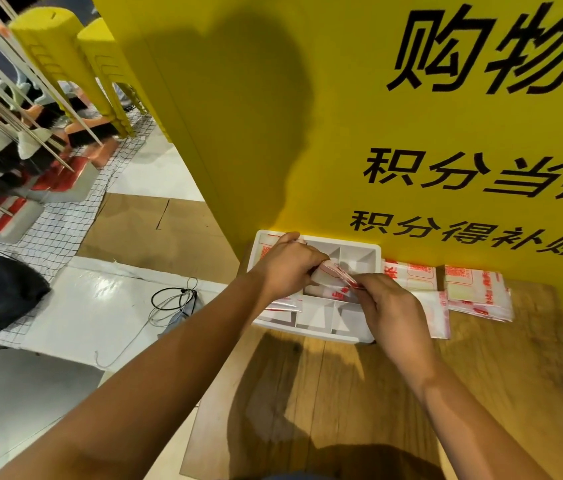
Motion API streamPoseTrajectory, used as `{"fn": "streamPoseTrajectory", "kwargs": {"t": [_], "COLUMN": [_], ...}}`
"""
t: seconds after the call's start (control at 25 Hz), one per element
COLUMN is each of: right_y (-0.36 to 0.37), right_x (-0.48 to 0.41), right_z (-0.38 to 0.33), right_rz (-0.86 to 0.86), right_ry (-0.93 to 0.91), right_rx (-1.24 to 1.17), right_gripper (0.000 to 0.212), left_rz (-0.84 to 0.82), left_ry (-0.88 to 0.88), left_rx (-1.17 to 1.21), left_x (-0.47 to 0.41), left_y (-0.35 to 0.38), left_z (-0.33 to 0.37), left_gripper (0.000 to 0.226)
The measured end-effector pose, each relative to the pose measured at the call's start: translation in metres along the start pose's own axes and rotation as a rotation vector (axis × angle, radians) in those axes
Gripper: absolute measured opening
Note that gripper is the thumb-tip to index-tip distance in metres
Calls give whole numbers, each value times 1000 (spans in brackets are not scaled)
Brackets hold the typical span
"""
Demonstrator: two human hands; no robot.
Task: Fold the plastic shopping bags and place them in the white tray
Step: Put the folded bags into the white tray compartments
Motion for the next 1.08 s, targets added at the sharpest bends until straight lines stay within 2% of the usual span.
{"fn": "streamPoseTrajectory", "kwargs": {"t": [0.12, 0.36, 0.56, 0.64, 0.76, 0.92, 1.08], "right_y": [2, 16, 29, 30, 16, 10, 25], "right_x": [14, 5, -10, -10, -2, 6, -2], "right_z": [-6, -2, 10, 1, -8, -2, 3], "right_rz": [-48, -90, -183, -194, -118, -50, -69], "right_ry": [-103, -119, 85, 7, -43, -61, -78], "right_rx": [17, 333, 369, 444, 322, 307, 328], "right_gripper": [27, 31, 16, 19, 21, 18, 21], "left_rz": [3, -14, -53, 62, 320, 313, 328], "left_ry": [8, 24, 35, 24, -26, -98, -80], "left_rx": [47, 46, -40, -2, 48, 20, -5], "left_x": [0, 1, 7, 17, 48, 69, 57], "left_y": [-3, -8, -8, -18, -39, -27, -15], "left_z": [1, 5, 10, 11, 9, 17, 39], "left_gripper": [41, 38, 46, 40, 28, 39, 20]}}
Point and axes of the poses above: each hand's wrist, its own x-axis away from the middle knuckle, its own y-axis out of the palm, z = x × y, the point moved 10 cm from there along -x, towards the middle knuckle, and after that the axes turned 8 degrees about -x, right-handed, at the moved point
